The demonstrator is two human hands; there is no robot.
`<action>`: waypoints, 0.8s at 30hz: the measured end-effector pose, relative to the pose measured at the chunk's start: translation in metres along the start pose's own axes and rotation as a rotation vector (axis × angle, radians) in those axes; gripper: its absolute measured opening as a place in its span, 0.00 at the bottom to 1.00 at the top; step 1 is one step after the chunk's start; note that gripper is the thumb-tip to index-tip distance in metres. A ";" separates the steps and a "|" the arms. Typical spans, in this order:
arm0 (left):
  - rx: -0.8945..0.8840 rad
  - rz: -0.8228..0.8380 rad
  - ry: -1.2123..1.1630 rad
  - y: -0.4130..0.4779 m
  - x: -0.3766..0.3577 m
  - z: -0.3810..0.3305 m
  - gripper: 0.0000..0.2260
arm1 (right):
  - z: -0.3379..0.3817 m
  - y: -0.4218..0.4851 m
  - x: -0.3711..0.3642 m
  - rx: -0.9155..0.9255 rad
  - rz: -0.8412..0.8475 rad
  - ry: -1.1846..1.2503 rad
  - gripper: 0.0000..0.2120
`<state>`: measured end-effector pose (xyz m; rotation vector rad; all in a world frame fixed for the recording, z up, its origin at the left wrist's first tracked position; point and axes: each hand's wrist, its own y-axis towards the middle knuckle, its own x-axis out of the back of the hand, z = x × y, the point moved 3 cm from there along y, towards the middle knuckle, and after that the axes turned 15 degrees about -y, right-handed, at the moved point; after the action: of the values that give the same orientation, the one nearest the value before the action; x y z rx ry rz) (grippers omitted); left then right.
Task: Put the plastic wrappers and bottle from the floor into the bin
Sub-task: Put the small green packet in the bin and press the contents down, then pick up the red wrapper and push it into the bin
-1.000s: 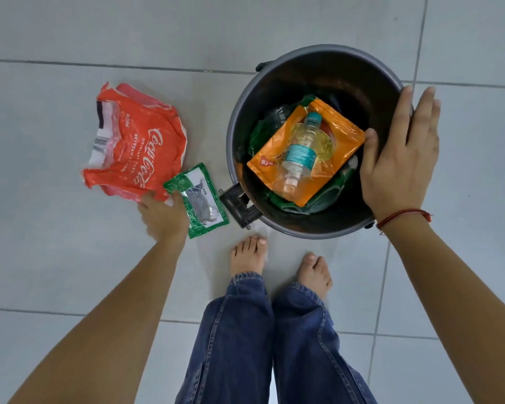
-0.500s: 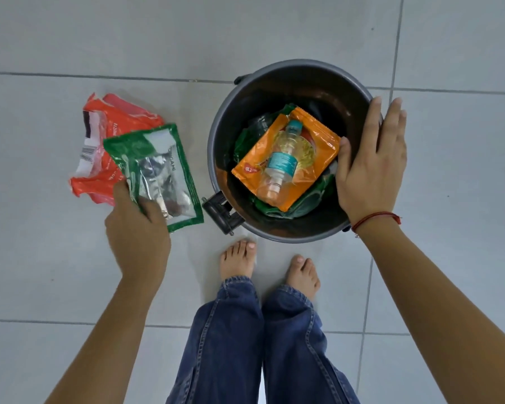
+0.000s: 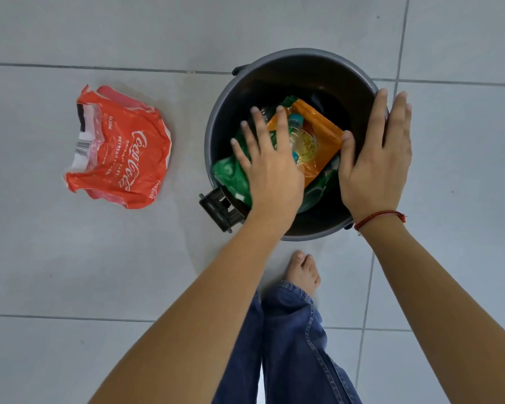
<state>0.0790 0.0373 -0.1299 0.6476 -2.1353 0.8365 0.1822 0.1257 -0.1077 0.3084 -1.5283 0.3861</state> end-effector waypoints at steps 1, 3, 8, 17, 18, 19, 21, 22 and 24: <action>0.064 0.035 -0.056 0.001 -0.006 -0.002 0.38 | 0.000 0.000 0.000 -0.001 -0.001 0.002 0.27; 0.164 0.066 -0.219 0.006 -0.021 -0.006 0.36 | 0.000 -0.001 0.001 0.000 0.000 0.003 0.27; 0.228 0.206 -0.429 0.014 -0.043 0.002 0.35 | 0.000 0.000 0.001 -0.004 0.006 0.010 0.28; -0.115 0.040 -0.287 -0.025 -0.016 0.063 0.14 | 0.000 -0.001 0.003 0.006 -0.016 -0.001 0.27; 0.118 0.200 -0.278 -0.049 -0.042 0.110 0.11 | 0.000 -0.001 0.002 0.009 -0.018 0.005 0.27; 0.290 0.338 -0.327 -0.062 -0.068 0.154 0.10 | 0.000 -0.001 0.002 0.010 -0.020 0.012 0.27; 0.350 0.342 -0.379 -0.089 -0.133 0.217 0.09 | 0.000 -0.001 0.003 0.008 -0.027 0.024 0.27; 0.362 0.364 -0.386 -0.097 -0.141 0.222 0.09 | -0.001 -0.001 0.003 0.008 -0.029 0.031 0.27; 0.352 0.482 -0.417 -0.088 -0.125 0.210 0.09 | -0.001 -0.002 0.002 0.010 -0.034 0.042 0.27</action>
<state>0.1168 -0.1517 -0.3043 0.5156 -2.5994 1.4682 0.1844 0.1245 -0.1057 0.3316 -1.4782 0.3714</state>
